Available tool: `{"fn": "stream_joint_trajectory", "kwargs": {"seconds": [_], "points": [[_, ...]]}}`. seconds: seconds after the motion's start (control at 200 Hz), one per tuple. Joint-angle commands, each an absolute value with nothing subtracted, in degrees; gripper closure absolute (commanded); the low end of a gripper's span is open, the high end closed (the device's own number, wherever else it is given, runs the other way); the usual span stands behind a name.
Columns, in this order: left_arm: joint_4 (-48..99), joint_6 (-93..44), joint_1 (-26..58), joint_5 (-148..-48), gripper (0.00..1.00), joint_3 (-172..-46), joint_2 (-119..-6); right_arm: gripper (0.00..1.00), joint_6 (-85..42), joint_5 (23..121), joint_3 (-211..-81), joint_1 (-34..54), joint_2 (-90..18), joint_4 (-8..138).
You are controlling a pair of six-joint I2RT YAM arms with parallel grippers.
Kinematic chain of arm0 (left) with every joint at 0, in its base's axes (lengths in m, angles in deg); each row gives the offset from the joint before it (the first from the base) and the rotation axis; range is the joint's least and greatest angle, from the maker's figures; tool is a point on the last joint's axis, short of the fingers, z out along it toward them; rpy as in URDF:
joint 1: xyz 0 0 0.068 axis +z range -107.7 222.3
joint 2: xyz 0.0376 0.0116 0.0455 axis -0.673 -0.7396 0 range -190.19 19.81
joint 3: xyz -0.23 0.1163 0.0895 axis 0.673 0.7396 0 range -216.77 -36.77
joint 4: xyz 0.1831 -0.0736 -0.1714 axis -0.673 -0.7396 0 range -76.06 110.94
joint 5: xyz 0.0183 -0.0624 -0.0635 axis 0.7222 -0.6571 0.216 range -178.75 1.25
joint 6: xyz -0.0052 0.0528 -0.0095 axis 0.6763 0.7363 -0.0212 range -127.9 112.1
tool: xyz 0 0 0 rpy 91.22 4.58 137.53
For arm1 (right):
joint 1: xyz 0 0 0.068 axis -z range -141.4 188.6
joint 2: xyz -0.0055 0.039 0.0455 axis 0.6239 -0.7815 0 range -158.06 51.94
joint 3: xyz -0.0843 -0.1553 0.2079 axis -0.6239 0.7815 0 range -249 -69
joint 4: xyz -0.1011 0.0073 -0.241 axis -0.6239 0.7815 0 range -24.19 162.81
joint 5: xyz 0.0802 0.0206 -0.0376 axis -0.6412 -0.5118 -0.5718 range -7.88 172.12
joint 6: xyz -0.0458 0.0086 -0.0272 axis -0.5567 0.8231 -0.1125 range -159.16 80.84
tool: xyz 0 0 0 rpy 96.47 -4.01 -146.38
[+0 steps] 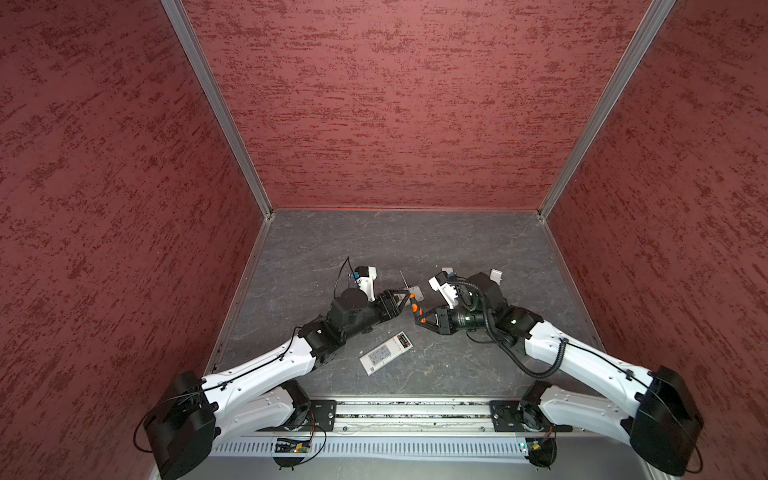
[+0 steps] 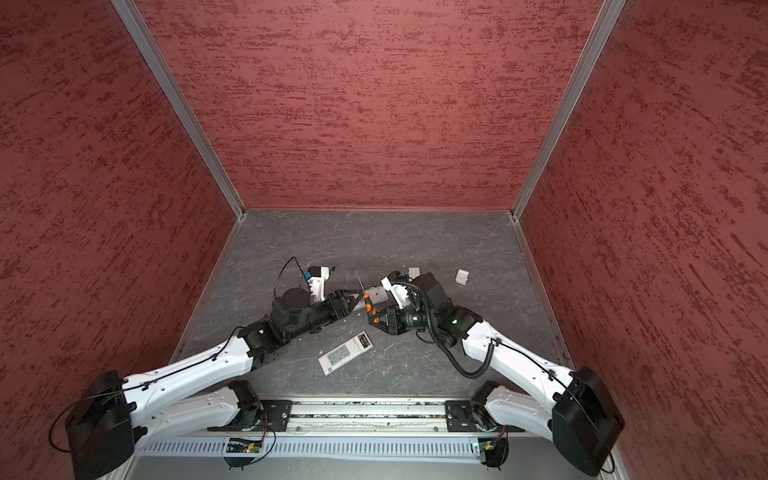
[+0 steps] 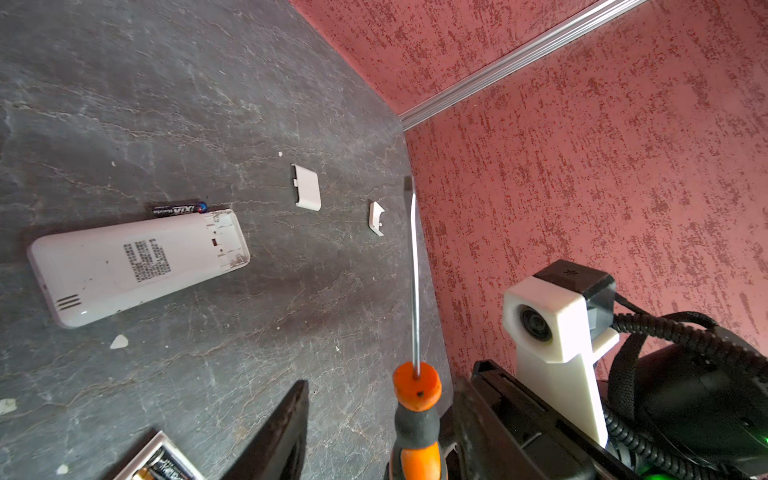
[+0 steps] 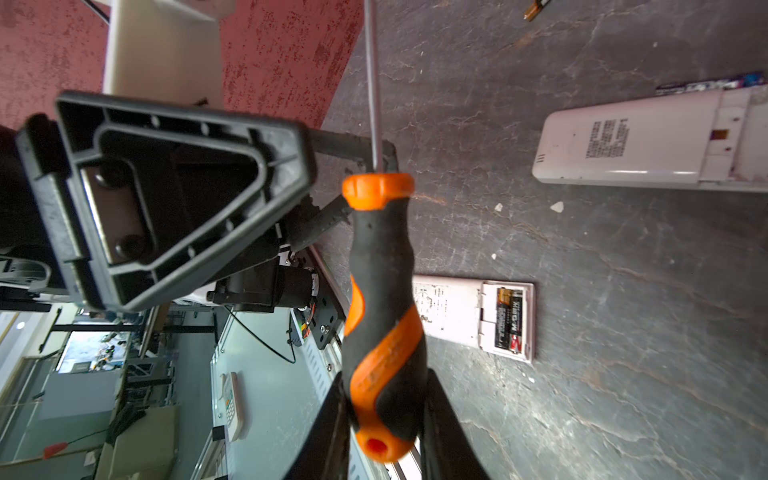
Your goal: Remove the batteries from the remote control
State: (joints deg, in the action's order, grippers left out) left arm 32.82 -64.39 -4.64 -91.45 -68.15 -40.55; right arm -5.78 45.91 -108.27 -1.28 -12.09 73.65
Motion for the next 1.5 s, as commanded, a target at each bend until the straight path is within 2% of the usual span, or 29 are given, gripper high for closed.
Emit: {"fn": "stream_joint_trajectory", "kwargs": {"seconds": [0.0, 0.386, 0.937, 1.187, 1.493], "points": [[36.98, -63.34, -4.9, -92.09, 0.44, -67.84, -41.99, 1.0, -4.72, 42.1, -107.5, -0.56, -11.61, 69.22], [41.0, -63.72, -5.41, -93.74, 0.47, -69.08, -46.03, 1.0, -3.08, 38.99, -106.47, 0.52, -12.36, 65.64], [41.65, -63.14, -6.03, -92.79, 0.67, -69.95, -46.03, 1.0, -2.34, 37.21, -105.76, 1.41, -14.33, 63.6], [40.82, -62.88, -6.02, -92.27, 0.69, -69.73, -45.15, 1.0, -2.34, 37.29, -105.51, 1.55, -14.6, 63.79], [40.97, -62.83, -6.04, -92.4, 0.87, -69.47, -45.14, 1.0, -2.5, 37.29, -105.74, 1.6, -14.6, 64.05]]}}
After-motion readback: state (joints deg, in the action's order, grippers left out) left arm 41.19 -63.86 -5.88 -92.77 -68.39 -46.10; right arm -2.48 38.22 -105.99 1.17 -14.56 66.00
